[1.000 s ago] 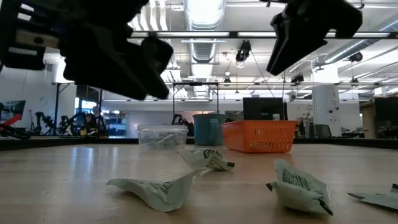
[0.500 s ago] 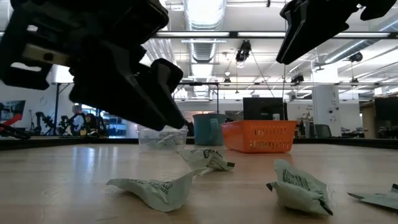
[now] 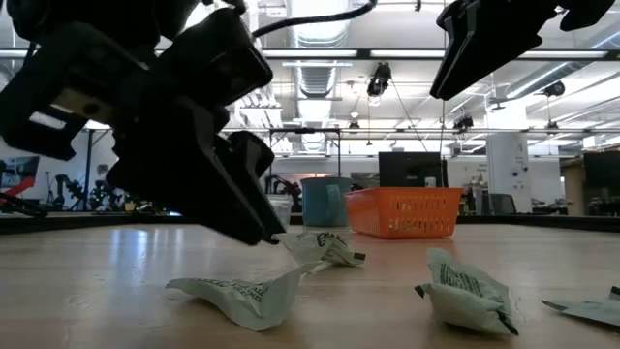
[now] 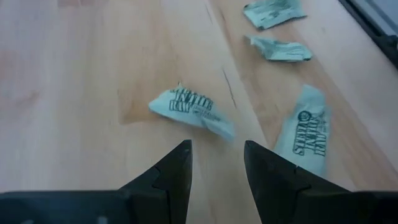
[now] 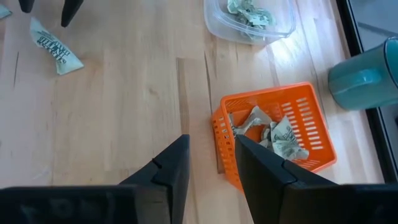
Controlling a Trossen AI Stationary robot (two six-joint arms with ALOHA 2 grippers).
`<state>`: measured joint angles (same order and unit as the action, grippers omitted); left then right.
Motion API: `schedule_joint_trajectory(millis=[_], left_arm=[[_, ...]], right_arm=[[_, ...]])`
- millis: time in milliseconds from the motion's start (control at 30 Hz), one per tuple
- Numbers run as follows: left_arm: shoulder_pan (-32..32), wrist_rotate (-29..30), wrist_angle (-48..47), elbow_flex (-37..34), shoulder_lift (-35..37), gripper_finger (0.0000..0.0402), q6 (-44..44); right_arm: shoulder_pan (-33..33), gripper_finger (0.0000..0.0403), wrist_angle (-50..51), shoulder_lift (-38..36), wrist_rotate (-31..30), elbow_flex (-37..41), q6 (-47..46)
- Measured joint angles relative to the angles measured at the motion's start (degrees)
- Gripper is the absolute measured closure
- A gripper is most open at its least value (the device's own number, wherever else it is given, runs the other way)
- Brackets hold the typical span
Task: Pick and place items into bin
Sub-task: Put the stevia packet into the transparent bin
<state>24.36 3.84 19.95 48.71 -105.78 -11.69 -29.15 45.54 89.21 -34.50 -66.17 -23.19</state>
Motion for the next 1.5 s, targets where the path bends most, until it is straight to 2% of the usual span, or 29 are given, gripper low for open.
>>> schedule_joint_trajectory(millis=[400, 867, 1500], left_arm=[[0.0, -0.1, 0.8, 0.0, 0.1, 0.0272, -6.1], [-0.1, -0.4, 2.5, 2.0, -3.9, 0.0271, -6.2], [-0.3, -0.5, 3.6, 2.5, -4.0, 0.0272, -6.0]], right_arm=[[0.0, 0.0297, 0.0, 0.0, 0.0, 0.0, -0.2], [0.0, 0.0314, -0.3, 0.0, 0.0, 0.0, -0.2], [0.0, 0.0317, -0.9, 0.0, 0.0, 0.1, 0.2]])
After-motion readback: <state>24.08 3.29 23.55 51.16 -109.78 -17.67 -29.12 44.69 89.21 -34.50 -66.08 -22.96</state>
